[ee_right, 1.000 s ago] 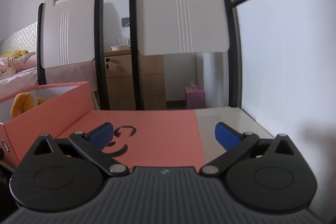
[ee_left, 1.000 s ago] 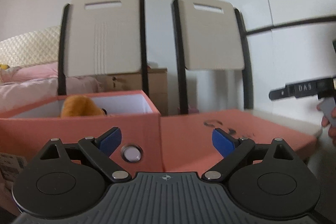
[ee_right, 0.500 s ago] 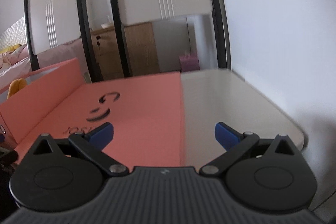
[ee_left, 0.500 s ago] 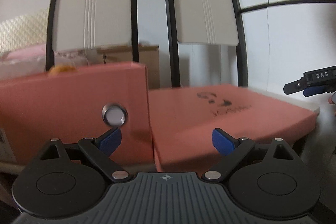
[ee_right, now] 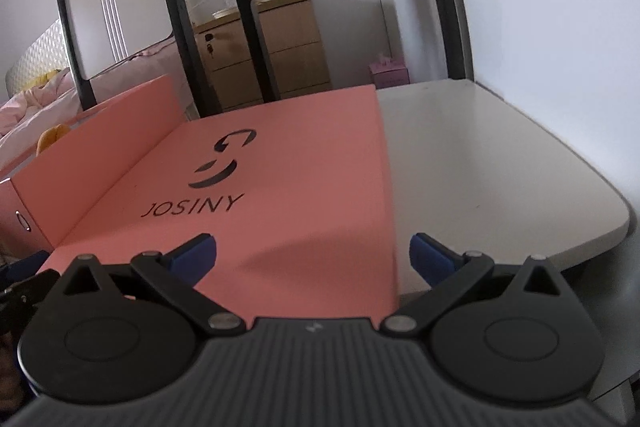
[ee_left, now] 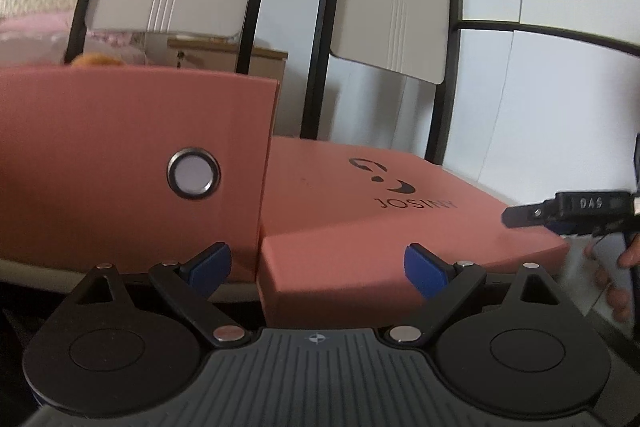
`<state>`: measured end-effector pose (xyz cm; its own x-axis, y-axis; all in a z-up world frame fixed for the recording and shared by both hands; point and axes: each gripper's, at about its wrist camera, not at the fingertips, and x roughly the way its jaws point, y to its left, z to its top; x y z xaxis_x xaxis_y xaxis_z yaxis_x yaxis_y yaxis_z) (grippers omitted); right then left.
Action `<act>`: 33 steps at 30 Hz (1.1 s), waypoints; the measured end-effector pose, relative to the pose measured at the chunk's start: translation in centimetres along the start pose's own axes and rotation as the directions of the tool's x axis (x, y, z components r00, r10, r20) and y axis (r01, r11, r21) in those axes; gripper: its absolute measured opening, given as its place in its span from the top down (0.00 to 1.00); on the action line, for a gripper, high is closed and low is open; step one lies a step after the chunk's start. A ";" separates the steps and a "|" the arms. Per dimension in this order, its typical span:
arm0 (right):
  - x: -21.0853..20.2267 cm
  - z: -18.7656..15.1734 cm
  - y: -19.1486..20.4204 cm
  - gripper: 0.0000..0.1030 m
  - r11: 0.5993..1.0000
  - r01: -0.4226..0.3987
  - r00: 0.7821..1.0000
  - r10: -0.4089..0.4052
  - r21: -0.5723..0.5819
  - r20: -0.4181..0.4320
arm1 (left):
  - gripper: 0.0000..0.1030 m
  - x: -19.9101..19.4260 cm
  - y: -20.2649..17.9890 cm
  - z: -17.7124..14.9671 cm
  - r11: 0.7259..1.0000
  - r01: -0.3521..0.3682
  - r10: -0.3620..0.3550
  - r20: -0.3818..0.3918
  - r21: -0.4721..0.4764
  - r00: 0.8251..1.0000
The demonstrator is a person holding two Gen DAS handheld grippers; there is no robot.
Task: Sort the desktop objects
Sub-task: 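Move both grippers to the pink JOSINY lid on the white table, then close both grippers on opposite edges of the pink lid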
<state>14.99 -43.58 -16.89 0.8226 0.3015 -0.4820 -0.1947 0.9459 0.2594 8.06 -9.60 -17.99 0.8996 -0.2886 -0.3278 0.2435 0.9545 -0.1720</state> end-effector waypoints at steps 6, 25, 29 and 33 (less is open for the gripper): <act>0.3 -0.2 0.4 0.00 1.000 -0.004 1.000 0.004 -0.011 -0.015 | 0.07 0.7 -0.2 -0.4 0.998 0.063 -0.063 -0.067 -0.006 0.996; -1.3 -0.3 -0.1 0.00 0.999 -0.049 0.998 0.049 -0.011 -0.039 | 0.03 -0.4 -0.8 -0.7 0.995 0.085 -0.080 -0.101 0.042 0.992; -2.2 -0.6 -0.3 0.00 0.998 -0.058 0.998 0.058 0.000 -0.039 | 0.03 -1.0 -0.9 -0.7 0.995 0.100 -0.097 -0.107 0.024 0.989; -2.8 -1.0 -0.6 0.00 0.998 -0.061 0.998 0.061 0.002 -0.033 | 0.01 -1.1 -1.3 -0.7 0.994 0.107 -0.103 -0.112 0.029 0.988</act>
<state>12.31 -44.92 -16.51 0.7911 0.3623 -0.4929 -0.2436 0.9257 0.2895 6.47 -10.60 -18.09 0.8235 -0.3919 -0.4103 0.3487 0.9200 -0.1790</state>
